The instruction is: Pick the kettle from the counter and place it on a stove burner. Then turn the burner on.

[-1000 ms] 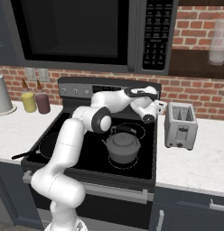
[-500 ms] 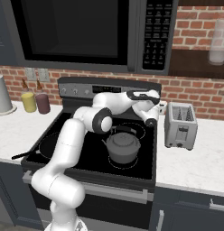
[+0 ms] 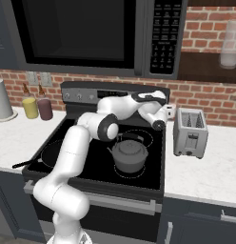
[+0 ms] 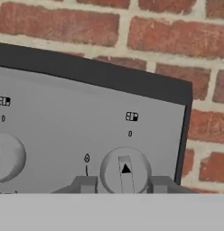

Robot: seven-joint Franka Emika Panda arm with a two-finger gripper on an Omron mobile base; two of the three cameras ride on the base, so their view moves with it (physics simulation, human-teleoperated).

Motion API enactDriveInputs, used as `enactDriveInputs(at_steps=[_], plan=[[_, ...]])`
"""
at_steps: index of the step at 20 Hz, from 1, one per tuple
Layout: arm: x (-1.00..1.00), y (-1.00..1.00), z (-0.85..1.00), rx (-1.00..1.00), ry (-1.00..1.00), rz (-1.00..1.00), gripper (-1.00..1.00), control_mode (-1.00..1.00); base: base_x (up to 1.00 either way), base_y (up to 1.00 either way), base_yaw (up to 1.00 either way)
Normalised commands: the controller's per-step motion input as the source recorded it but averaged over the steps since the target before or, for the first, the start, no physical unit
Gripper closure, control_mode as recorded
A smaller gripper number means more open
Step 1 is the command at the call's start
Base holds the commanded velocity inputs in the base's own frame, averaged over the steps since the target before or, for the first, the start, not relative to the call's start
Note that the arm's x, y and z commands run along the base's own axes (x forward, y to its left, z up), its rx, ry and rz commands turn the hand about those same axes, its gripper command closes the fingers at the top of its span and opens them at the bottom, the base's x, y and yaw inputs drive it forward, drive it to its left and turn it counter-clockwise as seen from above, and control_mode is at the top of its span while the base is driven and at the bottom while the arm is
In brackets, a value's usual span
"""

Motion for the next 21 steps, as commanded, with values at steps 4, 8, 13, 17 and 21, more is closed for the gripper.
enactDriveInputs(at_steps=[4,8,13,17,21], plan=[[0.4,0.21,0.0,-0.31,0.0,0.25,1.0,-1.0,0.0,0.0,0.0],[0.39,0.22,0.0,-0.31,-0.03,0.27,1.0,-1.0,0.0,0.0,0.0],[0.23,0.13,0.0,-0.29,-0.14,0.32,1.0,-1.0,0.0,0.0,0.0],[0.04,0.06,0.0,-0.3,-0.26,0.43,1.0,-1.0,0.0,0.0,0.0],[-0.06,0.0,-0.02,-0.33,-0.33,0.59,1.0,-1.0,0.0,0.0,0.0]])
